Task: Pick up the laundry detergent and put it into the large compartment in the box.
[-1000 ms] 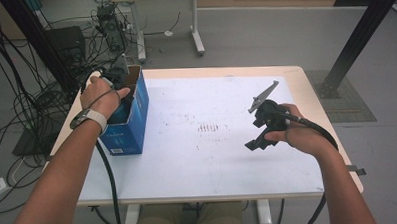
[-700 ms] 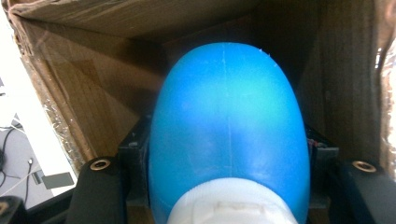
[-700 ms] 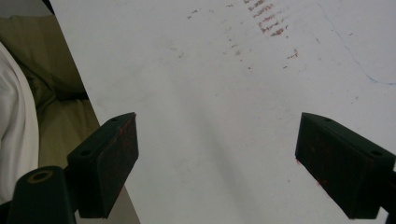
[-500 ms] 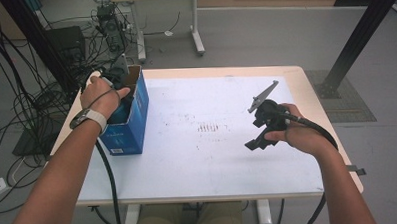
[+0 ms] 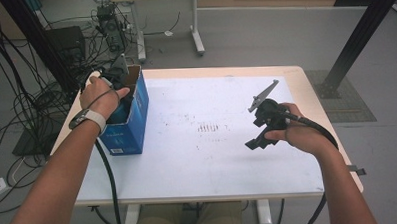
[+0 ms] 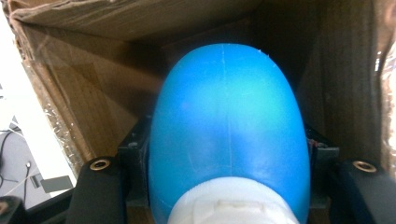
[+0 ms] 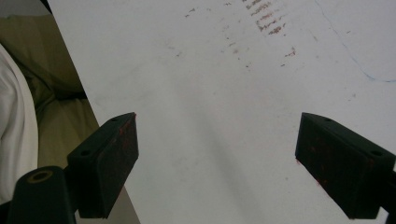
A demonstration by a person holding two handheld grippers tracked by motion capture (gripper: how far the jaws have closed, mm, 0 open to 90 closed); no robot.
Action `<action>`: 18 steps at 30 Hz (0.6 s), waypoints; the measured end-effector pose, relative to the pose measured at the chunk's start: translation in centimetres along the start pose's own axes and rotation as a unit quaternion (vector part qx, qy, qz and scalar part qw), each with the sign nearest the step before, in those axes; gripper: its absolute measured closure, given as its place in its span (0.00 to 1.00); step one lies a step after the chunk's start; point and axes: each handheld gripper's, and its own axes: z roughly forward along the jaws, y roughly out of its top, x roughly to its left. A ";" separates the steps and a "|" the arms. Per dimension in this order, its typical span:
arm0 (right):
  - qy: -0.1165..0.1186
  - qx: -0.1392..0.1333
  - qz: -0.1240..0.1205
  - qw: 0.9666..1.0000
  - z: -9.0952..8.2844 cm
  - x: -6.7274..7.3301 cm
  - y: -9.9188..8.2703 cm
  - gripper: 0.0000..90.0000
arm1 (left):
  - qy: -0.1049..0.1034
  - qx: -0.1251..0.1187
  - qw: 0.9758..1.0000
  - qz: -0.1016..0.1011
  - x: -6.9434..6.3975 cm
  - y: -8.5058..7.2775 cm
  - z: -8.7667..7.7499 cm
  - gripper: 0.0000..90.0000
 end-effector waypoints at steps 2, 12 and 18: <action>0.000 0.000 0.000 1.000 -0.1 0.0 0.0 0.15 | -0.003 -0.001 1.000 0.002 0.0 0.0 0.0 0.40; -0.001 0.001 0.001 1.000 -0.1 0.0 0.0 0.15 | -0.012 -0.003 1.000 0.010 0.4 0.0 0.0 0.32; 0.001 0.002 -0.001 1.000 0.0 0.1 0.2 0.15 | -0.022 -0.007 1.000 0.016 0.9 -0.3 0.0 0.30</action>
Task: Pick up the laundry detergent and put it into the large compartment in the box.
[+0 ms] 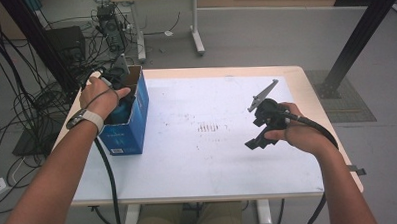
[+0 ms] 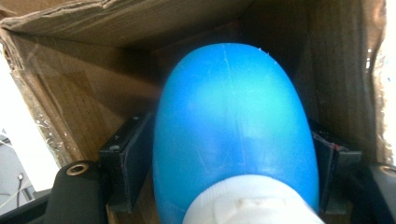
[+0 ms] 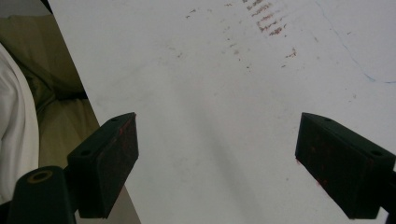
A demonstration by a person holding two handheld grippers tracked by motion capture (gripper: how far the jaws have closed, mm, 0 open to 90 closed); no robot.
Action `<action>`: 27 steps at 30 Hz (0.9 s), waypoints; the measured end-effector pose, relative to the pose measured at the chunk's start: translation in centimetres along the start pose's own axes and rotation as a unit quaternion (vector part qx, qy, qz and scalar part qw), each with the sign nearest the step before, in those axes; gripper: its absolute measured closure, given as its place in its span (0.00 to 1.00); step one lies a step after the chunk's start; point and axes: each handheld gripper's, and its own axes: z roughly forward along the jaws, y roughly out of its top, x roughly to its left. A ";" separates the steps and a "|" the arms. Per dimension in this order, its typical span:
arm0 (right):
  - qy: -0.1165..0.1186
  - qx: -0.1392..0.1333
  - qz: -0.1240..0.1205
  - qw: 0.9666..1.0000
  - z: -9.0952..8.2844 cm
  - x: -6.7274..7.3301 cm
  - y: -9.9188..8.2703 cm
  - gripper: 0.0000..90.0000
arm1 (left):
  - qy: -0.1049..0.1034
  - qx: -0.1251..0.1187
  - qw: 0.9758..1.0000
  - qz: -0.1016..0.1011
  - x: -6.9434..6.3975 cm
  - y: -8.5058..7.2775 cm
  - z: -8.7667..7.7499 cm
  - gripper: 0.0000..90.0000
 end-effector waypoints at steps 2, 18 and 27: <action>0.001 0.001 -0.001 1.000 0.1 0.0 0.1 0.15 | -0.003 -0.001 1.000 0.002 0.1 0.0 -0.1 0.30; 0.000 0.004 -0.006 1.000 0.1 0.4 0.7 0.15 | -0.009 -0.012 1.000 0.022 0.6 -0.6 -1.6 0.28; -0.002 0.005 -0.008 1.000 -0.1 0.7 1.1 0.15 | -0.009 -0.021 0.999 0.031 0.7 -1.1 -2.7 0.18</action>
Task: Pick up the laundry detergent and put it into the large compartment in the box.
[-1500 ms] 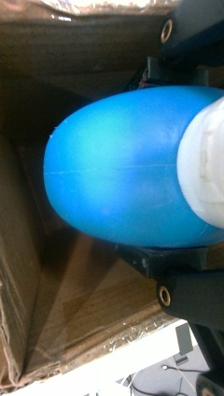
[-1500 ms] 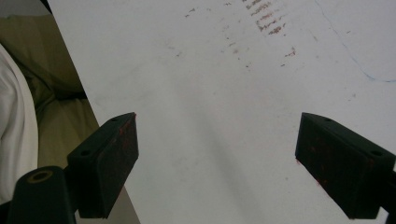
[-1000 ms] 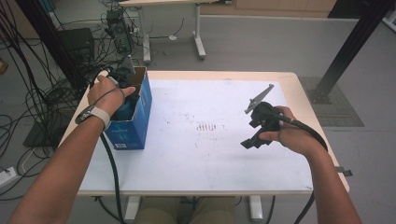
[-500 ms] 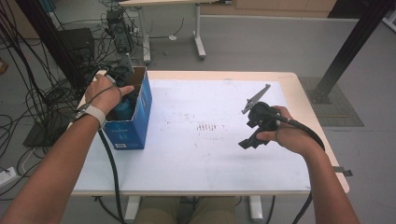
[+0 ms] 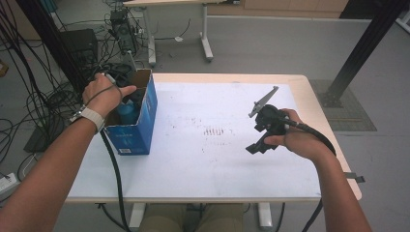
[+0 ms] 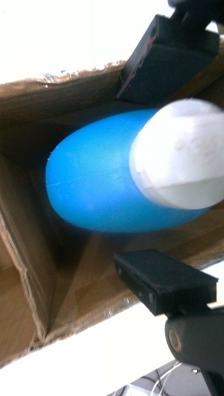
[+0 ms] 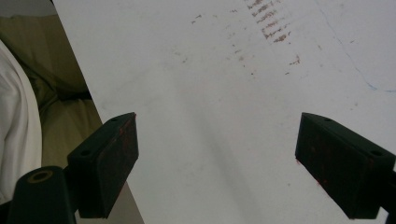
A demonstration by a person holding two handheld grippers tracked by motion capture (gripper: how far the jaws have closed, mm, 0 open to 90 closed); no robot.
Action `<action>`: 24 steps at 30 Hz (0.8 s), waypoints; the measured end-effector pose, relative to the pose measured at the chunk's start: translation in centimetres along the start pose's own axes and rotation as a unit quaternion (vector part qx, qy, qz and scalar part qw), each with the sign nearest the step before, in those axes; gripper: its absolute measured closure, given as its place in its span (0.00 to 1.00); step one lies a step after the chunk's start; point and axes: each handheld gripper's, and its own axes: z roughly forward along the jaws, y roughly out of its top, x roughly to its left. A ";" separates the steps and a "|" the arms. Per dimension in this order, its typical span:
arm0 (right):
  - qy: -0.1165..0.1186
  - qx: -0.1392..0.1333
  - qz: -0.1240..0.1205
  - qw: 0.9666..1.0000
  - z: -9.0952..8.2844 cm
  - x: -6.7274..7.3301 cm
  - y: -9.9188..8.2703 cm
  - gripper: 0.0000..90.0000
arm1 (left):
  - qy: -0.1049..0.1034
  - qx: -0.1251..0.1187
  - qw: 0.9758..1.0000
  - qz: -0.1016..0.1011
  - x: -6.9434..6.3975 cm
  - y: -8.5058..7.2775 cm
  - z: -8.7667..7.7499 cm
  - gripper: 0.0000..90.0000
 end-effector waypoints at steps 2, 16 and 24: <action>0.001 -0.001 0.000 1.000 0.0 0.0 0.0 0.15 | -0.004 -0.005 1.000 0.001 0.1 -0.1 -0.5 0.11; -0.004 0.002 0.004 1.000 -0.2 0.7 0.0 0.15 | -0.015 -0.032 0.999 0.041 -1.1 -0.5 -3.7 0.07; -0.006 0.001 0.010 1.000 -0.4 1.0 -0.4 0.15 | -0.020 -0.042 0.995 0.090 -1.8 -0.6 -6.3 0.06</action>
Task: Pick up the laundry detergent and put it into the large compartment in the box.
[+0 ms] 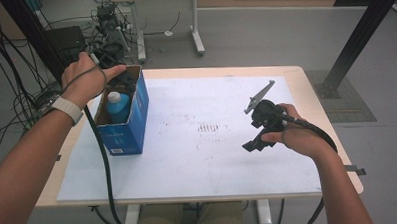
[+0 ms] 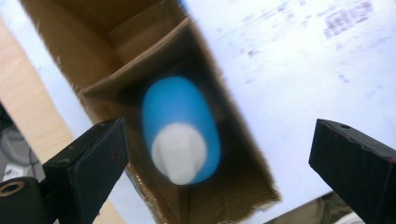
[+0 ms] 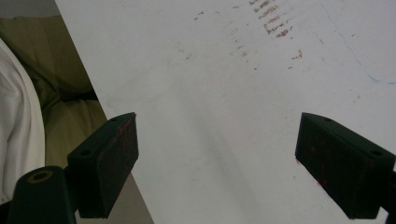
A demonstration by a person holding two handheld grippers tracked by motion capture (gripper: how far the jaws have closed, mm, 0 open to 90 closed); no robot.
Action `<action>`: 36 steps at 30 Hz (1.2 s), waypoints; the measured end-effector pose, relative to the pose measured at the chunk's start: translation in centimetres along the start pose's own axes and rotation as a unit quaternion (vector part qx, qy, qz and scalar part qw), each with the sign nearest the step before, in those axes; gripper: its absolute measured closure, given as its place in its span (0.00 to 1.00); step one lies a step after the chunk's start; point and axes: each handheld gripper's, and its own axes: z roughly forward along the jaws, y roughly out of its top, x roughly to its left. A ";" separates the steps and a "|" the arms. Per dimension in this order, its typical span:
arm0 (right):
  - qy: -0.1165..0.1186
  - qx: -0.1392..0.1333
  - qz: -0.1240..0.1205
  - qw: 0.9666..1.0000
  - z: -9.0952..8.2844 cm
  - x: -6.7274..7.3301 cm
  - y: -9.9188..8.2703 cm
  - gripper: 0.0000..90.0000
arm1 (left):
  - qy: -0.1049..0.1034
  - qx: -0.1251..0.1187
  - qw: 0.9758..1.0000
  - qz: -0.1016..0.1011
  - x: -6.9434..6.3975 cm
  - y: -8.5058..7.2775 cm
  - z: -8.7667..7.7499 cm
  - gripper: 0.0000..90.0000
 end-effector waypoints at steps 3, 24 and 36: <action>-0.002 0.003 0.004 1.000 -0.1 0.1 -0.1 0.15 | 0.001 0.007 1.000 0.018 -0.5 0.4 -0.9 0.06; -0.016 -0.001 0.018 1.000 -1.3 0.4 -0.3 0.15 | -0.060 -0.016 0.974 0.217 -3.4 3.1 -4.7 0.06; -0.021 -0.003 0.027 0.999 -1.7 0.4 -0.5 0.15 | -0.058 -0.005 0.956 0.289 -6.7 5.0 -4.1 0.06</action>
